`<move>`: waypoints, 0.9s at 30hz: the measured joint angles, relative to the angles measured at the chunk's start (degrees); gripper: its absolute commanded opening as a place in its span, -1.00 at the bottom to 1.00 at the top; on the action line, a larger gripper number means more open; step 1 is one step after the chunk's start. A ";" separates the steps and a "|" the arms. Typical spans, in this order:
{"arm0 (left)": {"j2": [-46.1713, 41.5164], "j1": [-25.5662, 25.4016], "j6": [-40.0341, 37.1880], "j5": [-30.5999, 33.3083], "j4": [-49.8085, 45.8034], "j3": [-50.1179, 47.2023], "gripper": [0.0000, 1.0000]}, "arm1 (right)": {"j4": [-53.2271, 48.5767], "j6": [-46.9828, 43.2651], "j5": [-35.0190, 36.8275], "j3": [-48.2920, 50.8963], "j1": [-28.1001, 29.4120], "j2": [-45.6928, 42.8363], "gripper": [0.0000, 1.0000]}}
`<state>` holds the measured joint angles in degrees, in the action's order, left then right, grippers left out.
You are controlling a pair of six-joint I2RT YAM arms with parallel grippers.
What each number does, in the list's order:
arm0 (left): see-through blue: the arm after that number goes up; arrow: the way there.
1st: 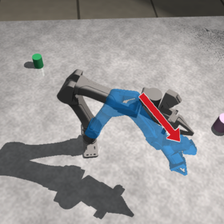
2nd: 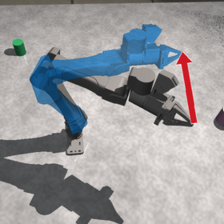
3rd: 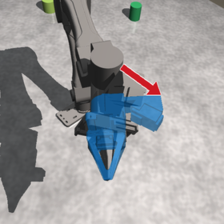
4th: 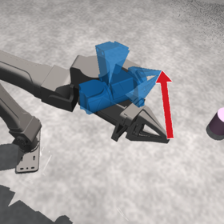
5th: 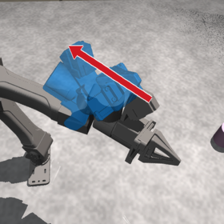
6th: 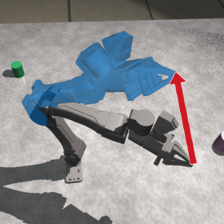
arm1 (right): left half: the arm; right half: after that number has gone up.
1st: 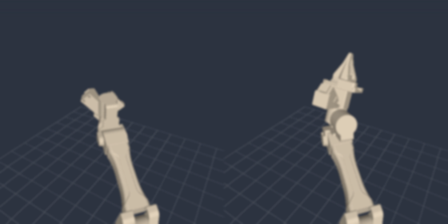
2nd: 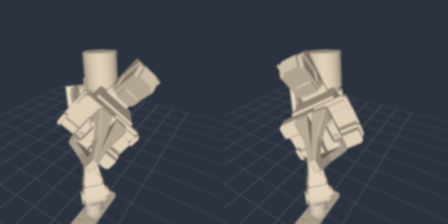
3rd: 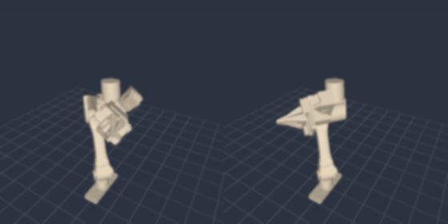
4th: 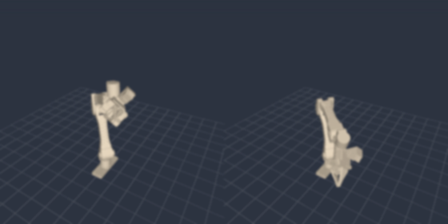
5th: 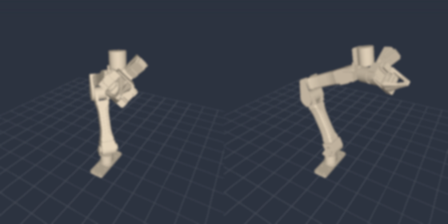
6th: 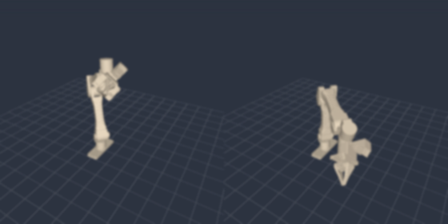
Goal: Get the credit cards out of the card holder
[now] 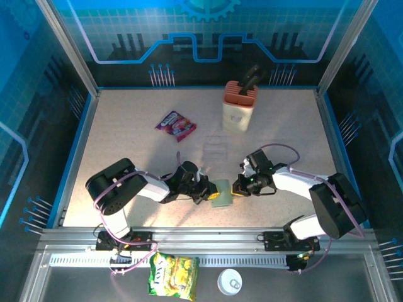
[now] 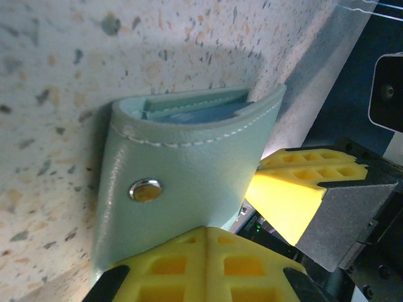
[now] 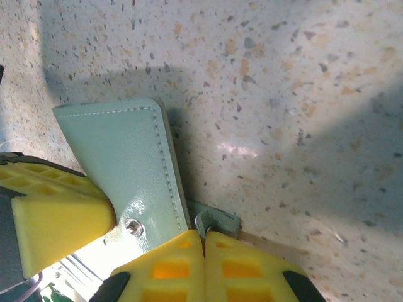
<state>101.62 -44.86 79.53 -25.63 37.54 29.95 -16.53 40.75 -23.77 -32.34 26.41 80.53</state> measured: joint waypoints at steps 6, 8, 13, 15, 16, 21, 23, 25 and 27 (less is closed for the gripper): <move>-1.51 -0.59 -2.25 0.61 -7.15 3.13 -0.99 | -8.24 -2.60 6.27 -2.64 0.61 -4.68 -0.37; -2.08 -0.94 -3.80 1.42 -11.98 5.27 -0.93 | -10.84 -3.43 8.09 -4.52 1.29 -4.79 -0.36; -2.25 -2.25 -7.72 4.81 -23.34 11.63 -0.70 | -13.77 -5.42 10.29 -7.26 3.54 -3.21 -0.33; -2.43 -2.64 -9.22 5.88 -27.93 13.94 -0.68 | -14.21 -5.92 10.34 -7.82 4.35 -1.97 -0.33; -2.47 -2.78 -9.94 6.43 -29.86 14.86 -0.68 | -14.51 -6.14 10.51 -8.28 4.76 -1.01 -0.34; -2.82 -2.95 -12.46 8.20 -36.57 17.57 -0.65 | -15.10 -6.54 12.59 -9.77 5.97 2.19 -0.48; -3.19 -2.95 -13.35 9.01 -38.66 18.25 -0.63 | -15.50 -6.73 13.66 -10.40 6.16 3.56 -0.61; -3.82 -2.95 -14.21 10.32 -40.76 18.78 -0.59 | -15.54 -6.95 14.36 -10.69 6.34 4.50 -0.66; -4.66 -2.93 -15.41 11.61 -42.88 19.17 -0.56 | -15.32 -7.19 14.32 -10.88 6.51 5.33 -0.66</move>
<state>96.97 -47.79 64.12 -14.02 -5.34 49.12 -31.86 33.56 -9.45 -43.22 32.93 85.86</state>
